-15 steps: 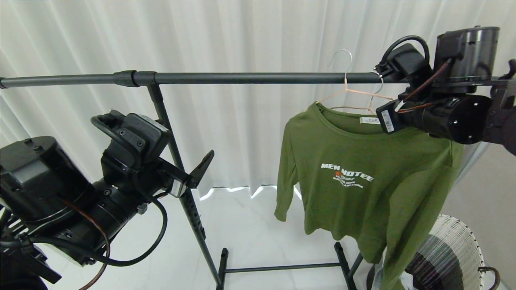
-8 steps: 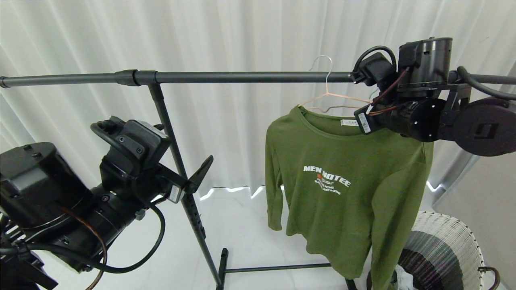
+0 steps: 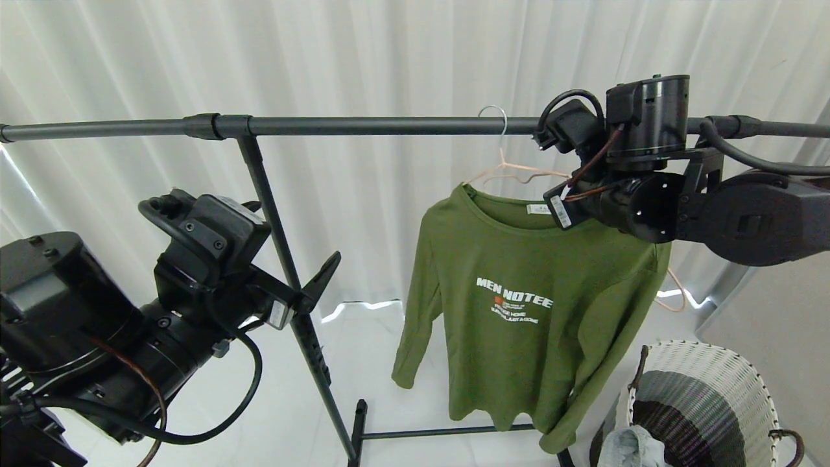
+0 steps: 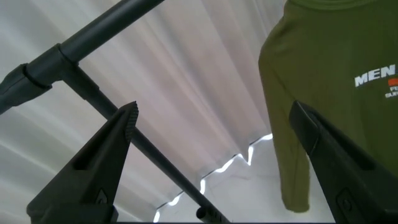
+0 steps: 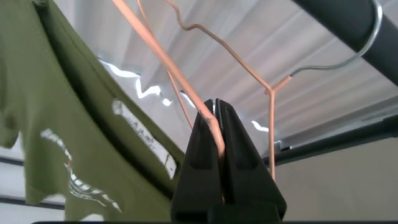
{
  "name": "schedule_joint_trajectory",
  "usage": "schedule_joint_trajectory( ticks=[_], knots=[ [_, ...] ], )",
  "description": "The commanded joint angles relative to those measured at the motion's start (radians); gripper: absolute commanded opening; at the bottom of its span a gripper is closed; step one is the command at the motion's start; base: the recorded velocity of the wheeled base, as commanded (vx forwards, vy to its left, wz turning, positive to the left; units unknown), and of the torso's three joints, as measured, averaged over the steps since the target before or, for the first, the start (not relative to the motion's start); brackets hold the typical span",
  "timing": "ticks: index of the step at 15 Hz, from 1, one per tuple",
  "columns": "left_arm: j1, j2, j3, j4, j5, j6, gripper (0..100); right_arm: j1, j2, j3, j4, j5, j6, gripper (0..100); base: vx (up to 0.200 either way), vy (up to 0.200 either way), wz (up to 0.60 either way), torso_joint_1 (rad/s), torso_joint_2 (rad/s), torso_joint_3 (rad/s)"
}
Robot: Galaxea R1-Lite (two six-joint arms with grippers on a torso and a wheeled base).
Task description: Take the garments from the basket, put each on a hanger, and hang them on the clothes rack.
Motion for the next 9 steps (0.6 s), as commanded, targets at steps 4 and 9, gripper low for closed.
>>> schedule_joint_trajectory(
  ticks=[4,9],
  knots=[
    [0.000,-0.002,0.000,0.000,0.001,0.001,100,0.028,0.007,-0.002,-0.004,-0.044,0.002,100,0.000,0.000,0.00,0.000,0.00,0.000],
    [0.037,-0.002,0.035,0.000,0.001,-0.010,100,0.099,-0.076,0.080,-0.130,-0.047,0.028,100,0.000,0.000,0.00,0.000,0.00,0.000]
  ],
)
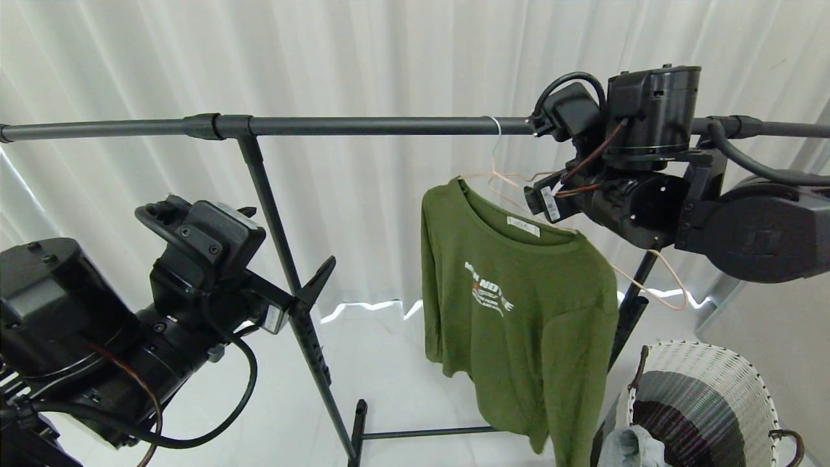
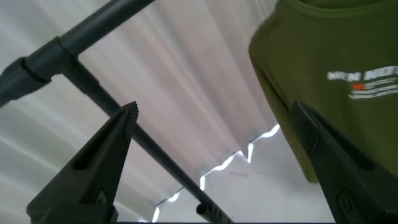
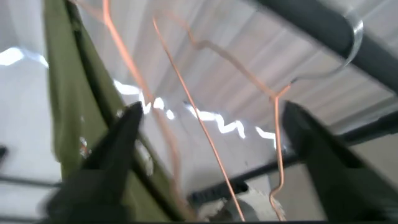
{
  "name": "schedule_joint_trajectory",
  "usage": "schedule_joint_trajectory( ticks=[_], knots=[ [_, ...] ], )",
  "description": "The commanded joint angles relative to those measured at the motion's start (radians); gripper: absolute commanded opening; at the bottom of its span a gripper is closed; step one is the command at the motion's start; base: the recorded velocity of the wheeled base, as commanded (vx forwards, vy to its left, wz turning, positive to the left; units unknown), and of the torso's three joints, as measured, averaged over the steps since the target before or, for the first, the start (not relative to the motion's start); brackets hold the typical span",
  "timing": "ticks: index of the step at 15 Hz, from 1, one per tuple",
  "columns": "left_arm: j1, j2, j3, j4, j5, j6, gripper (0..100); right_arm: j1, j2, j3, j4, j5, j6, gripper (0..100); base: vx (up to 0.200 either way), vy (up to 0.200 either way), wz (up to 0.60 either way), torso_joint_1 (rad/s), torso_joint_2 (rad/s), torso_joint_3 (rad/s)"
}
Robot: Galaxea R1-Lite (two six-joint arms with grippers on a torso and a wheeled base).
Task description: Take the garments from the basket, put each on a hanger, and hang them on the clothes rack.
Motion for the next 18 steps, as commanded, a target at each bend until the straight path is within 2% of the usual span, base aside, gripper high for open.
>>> schedule_joint_trajectory(
  ticks=[1,3,6,7,10,14,18],
  knots=[
    [0.020,-0.001,0.024,0.000,0.000,-0.002,100,0.052,-0.088,0.071,-0.025,0.001,0.000,100,0.000,0.000,0.00,0.000,0.00,0.000],
    [0.029,-0.001,0.036,0.000,0.000,-0.004,100,0.081,-0.172,0.146,-0.031,0.001,0.003,100,0.000,0.000,0.00,0.000,0.00,0.000],
    [0.080,-0.003,0.047,0.000,-0.002,-0.002,100,0.064,-0.312,0.297,-0.068,0.000,-0.011,100,0.000,0.000,0.00,0.000,0.00,0.000],
    [0.101,-0.012,0.065,0.000,-0.002,-0.004,100,0.026,-0.373,0.363,-0.062,0.000,-0.035,100,0.000,0.000,0.00,0.000,0.00,0.000],
    [0.152,-0.084,0.159,0.000,-0.007,-0.002,100,-0.122,-0.537,0.544,-0.062,0.008,-0.179,100,0.000,0.000,0.00,0.000,0.00,0.000],
    [0.231,-0.118,0.225,0.000,-0.007,-0.008,100,-0.275,-0.638,0.666,-0.066,0.046,-0.242,100,0.000,0.000,0.00,0.000,0.00,0.000],
    [0.291,-0.132,0.222,0.000,-0.005,-0.038,100,-0.297,-0.697,0.740,-0.068,0.046,-0.276,100,0.000,0.000,0.00,0.000,0.00,0.000]
  ],
)
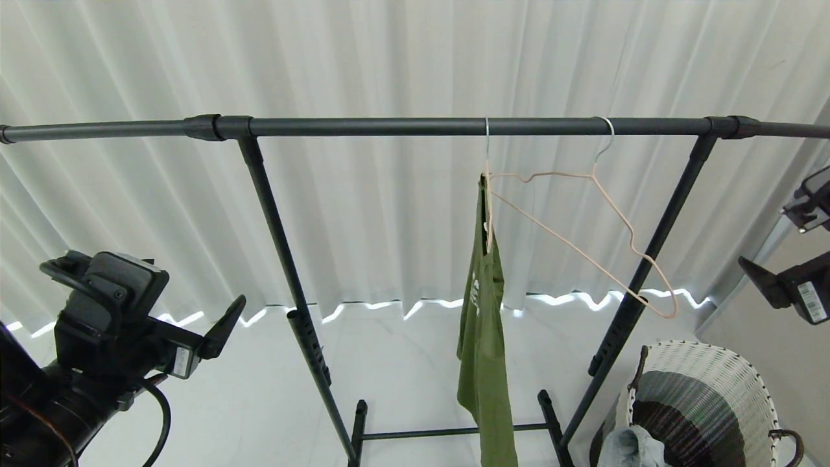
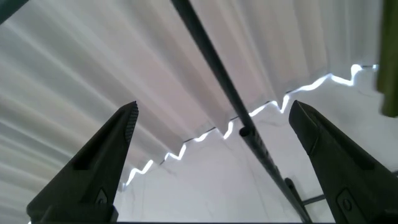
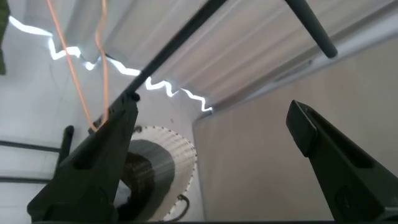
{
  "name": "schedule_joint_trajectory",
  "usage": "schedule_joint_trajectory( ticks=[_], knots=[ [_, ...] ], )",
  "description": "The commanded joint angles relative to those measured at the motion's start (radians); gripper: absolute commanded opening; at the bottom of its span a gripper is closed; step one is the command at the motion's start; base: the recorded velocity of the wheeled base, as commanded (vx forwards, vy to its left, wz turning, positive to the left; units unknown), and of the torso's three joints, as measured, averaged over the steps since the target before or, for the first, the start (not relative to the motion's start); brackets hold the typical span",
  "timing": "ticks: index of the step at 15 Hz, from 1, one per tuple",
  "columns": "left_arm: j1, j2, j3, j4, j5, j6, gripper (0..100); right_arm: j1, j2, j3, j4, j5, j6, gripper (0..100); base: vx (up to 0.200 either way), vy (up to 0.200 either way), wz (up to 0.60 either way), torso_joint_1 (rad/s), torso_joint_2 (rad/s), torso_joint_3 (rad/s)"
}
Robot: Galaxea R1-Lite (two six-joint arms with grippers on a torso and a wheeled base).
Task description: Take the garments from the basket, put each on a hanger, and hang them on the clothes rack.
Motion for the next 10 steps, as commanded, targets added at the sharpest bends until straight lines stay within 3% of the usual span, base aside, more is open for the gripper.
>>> schedule_joint_trajectory(
  ticks=[1,8,10],
  knots=[
    [0.017,-0.015,0.005,0.000,0.001,0.000,100,-0.005,-0.041,0.034,-0.001,-0.002,-0.004,100,0.000,0.000,0.00,0.000,0.00,0.000],
    [0.018,-0.041,0.005,0.000,-0.001,-0.002,100,-0.005,-0.065,0.068,0.001,-0.006,-0.015,100,0.000,0.000,0.00,0.000,0.00,0.000],
    [0.018,-0.047,0.011,0.000,-0.001,-0.002,100,-0.005,-0.070,0.077,0.001,-0.006,-0.016,100,0.000,0.000,0.00,-0.134,0.31,0.188]
  ],
)
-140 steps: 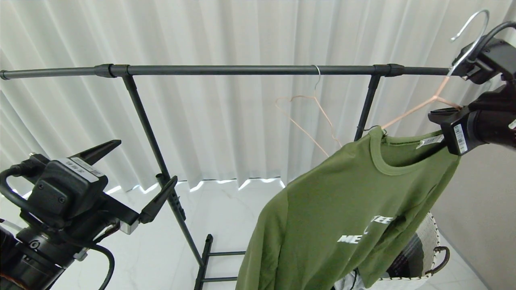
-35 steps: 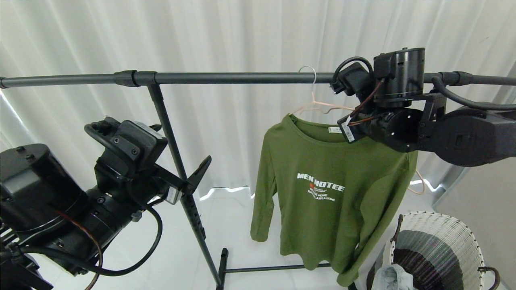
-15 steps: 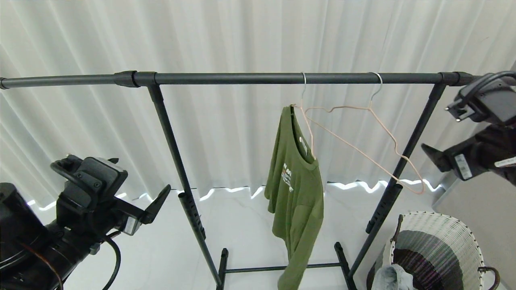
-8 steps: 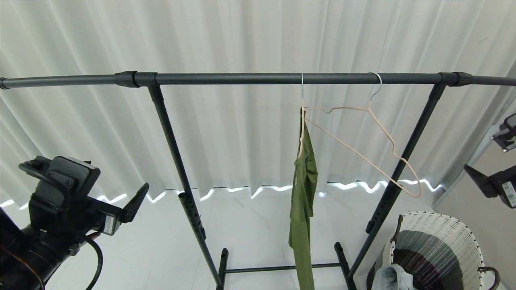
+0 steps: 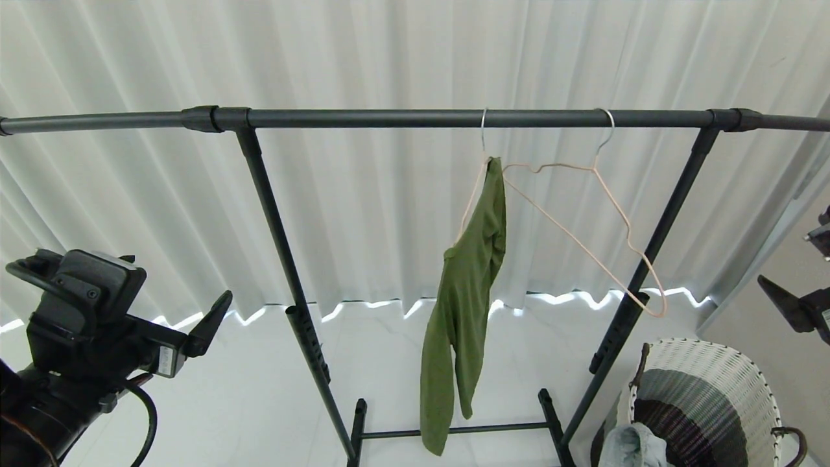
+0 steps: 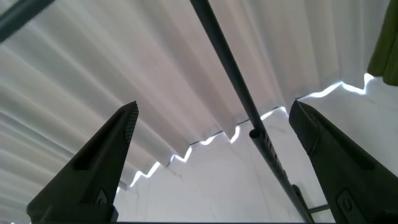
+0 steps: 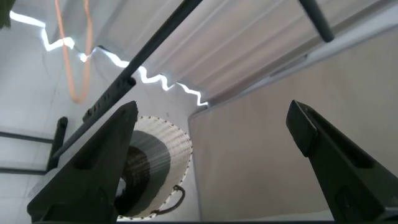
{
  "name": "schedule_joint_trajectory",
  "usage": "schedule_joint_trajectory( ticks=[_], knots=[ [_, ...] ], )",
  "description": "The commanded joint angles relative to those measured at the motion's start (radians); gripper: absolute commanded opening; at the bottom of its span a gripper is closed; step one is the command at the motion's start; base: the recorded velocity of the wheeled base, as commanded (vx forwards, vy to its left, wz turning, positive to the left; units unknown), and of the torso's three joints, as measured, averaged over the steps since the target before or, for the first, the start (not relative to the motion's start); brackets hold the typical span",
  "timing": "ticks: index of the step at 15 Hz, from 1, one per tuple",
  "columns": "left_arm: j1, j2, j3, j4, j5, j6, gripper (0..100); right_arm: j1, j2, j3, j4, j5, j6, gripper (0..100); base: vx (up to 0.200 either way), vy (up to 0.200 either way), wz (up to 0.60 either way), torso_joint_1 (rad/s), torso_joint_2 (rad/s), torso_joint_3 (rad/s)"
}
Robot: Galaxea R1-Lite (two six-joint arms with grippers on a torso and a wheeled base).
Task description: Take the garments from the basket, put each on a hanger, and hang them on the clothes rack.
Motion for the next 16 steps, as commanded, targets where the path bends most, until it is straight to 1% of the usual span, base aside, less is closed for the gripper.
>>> schedule_joint_trajectory(
  ticks=[1,11,16],
  knots=[
    [0.003,-0.003,0.000,0.000,0.001,0.000,100,0.001,-0.001,0.006,0.000,0.000,-0.002,100,0.000,0.000,0.00,-0.183,0.44,0.256],
    [0.003,-0.012,0.012,0.000,0.001,0.006,100,0.001,0.016,0.013,0.000,-0.002,-0.001,100,0.000,0.000,0.00,-0.197,0.50,0.303],
    [0.003,-0.015,0.015,0.000,0.005,0.009,100,0.001,0.009,0.033,-0.001,0.006,0.001,100,0.000,0.000,0.00,-0.153,0.47,0.305]
  ],
)
